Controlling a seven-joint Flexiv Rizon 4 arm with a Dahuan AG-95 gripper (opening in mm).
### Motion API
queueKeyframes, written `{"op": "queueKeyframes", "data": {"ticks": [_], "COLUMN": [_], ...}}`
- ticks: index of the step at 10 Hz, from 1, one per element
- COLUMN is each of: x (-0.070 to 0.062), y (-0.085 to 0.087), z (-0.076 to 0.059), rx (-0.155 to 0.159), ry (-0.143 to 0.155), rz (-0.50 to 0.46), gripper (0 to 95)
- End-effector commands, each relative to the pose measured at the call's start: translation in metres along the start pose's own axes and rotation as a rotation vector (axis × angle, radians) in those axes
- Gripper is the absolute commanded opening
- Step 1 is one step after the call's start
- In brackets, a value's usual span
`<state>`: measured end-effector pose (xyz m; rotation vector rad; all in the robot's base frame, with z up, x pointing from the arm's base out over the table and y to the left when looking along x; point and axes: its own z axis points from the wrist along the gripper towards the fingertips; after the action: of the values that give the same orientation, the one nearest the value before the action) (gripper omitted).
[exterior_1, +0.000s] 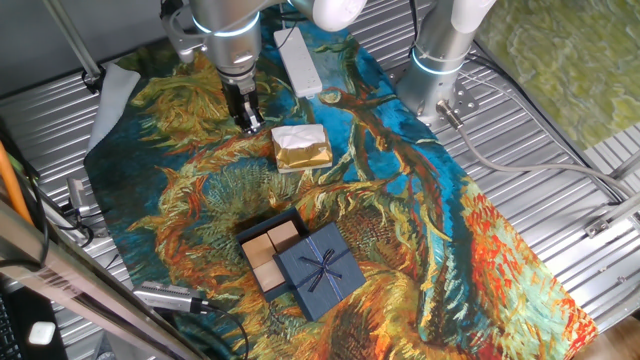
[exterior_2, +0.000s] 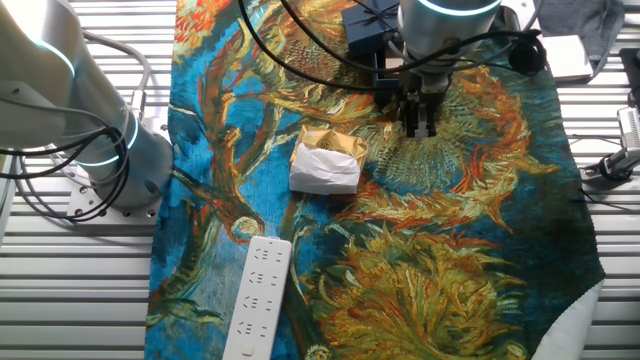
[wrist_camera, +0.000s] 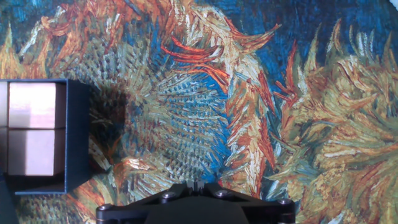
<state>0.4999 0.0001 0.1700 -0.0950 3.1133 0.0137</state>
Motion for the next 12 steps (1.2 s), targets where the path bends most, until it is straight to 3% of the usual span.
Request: {"op": "queueKeyframes", "data": {"ticks": [1, 2, 5, 8, 12], "x": [-0.0001, -0.0001, -0.0001, -0.0001, -0.0001], "y": [-0.0001, -0.0001, -0.0001, -0.0001, -0.0001], "z": [0.0, 0.0, 0.0, 0.0, 0.0], "rx": [0.001, 0.005, 0.006, 0.037, 0.06], "ry": [0.0, 0.001, 0.002, 0.016, 0.025], "rz": [-0.346, -0.434, -0.509, -0.655, -0.682], "gripper": [0.0, 0.0, 0.0, 0.0, 0.0]}}
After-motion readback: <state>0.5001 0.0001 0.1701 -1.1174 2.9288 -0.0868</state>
